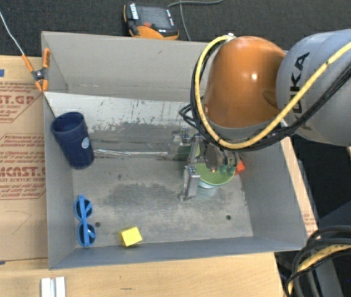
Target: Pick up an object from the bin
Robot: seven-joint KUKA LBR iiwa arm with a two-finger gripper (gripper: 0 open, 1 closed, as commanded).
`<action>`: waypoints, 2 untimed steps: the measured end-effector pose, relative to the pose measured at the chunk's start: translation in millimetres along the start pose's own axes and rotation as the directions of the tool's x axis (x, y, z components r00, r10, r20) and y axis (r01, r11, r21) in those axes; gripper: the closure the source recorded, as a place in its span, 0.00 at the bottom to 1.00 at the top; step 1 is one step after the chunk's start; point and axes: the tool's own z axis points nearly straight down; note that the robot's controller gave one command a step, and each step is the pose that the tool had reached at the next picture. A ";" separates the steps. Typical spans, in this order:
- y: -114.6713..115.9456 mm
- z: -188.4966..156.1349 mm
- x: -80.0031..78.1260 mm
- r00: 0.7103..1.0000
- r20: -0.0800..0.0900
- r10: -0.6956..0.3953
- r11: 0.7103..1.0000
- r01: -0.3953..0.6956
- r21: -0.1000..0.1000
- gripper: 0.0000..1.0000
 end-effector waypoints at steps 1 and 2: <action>-43.4 24.3 -13.3 0.992 0.000 0.129 0.992 -0.129 0.001 0.00; -100.0 99.9 -29.5 0.975 -0.004 0.224 0.975 -0.224 0.003 0.00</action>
Offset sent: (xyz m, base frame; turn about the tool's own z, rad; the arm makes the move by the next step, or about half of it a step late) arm 0.0130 -0.0425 -0.0231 0.1282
